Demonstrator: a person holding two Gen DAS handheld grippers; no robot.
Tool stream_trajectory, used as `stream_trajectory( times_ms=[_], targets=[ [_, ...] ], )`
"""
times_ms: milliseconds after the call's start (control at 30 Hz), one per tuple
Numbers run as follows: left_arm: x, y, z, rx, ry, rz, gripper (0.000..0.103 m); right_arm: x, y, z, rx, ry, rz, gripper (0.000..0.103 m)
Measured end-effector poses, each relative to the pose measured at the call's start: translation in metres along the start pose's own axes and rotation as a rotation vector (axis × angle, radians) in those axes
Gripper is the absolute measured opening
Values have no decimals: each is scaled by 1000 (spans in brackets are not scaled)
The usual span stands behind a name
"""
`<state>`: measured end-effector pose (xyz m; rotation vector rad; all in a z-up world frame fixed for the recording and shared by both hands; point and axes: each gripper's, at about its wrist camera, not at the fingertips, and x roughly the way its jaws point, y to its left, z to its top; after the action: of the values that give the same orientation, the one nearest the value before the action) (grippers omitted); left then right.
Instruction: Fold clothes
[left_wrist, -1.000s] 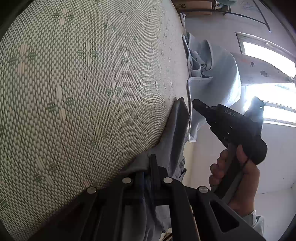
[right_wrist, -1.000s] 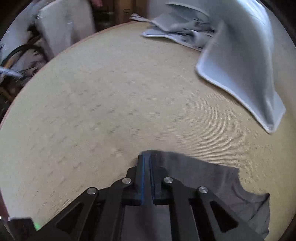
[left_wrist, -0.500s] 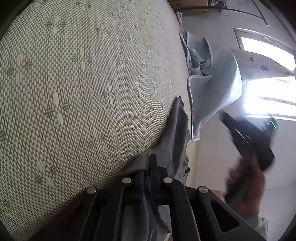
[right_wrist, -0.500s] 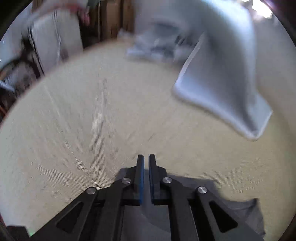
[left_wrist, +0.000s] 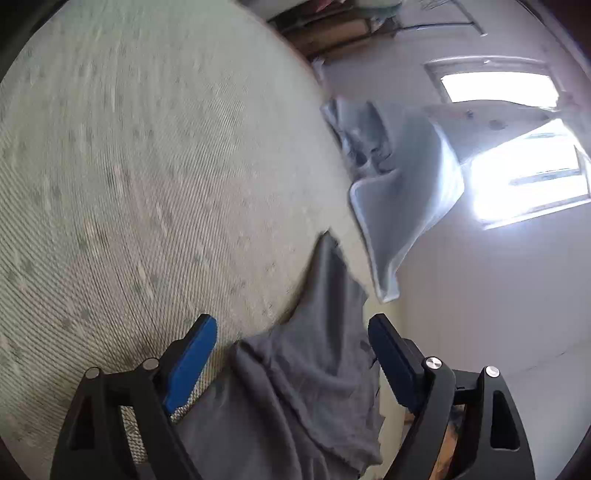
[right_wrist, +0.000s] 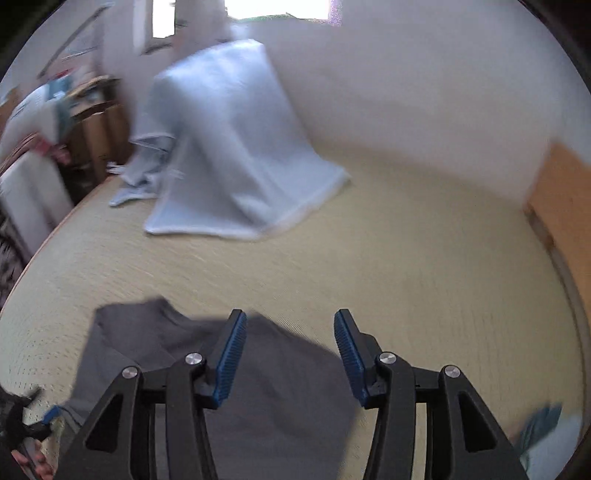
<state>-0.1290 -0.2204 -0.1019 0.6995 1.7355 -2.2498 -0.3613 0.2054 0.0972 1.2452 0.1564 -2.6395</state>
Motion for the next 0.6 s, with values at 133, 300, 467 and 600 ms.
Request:
stream_trajectory(
  times_ms=[133,300,467,600],
  targets=[
    [-8,-9,5,44,-7,-4,87,38,-49,-45,88,124,-10,52],
    [-8,-20,-1,96,13,-8,87,76,-76,-88,166,207,31,51],
    [-4,-38,-10,152,25,-18,87,97,-65,-92,103,206,-46,13],
    [-7,-54,-14,199,26,-34,87,63,-59,-90,84,79,-118,13]
  ],
)
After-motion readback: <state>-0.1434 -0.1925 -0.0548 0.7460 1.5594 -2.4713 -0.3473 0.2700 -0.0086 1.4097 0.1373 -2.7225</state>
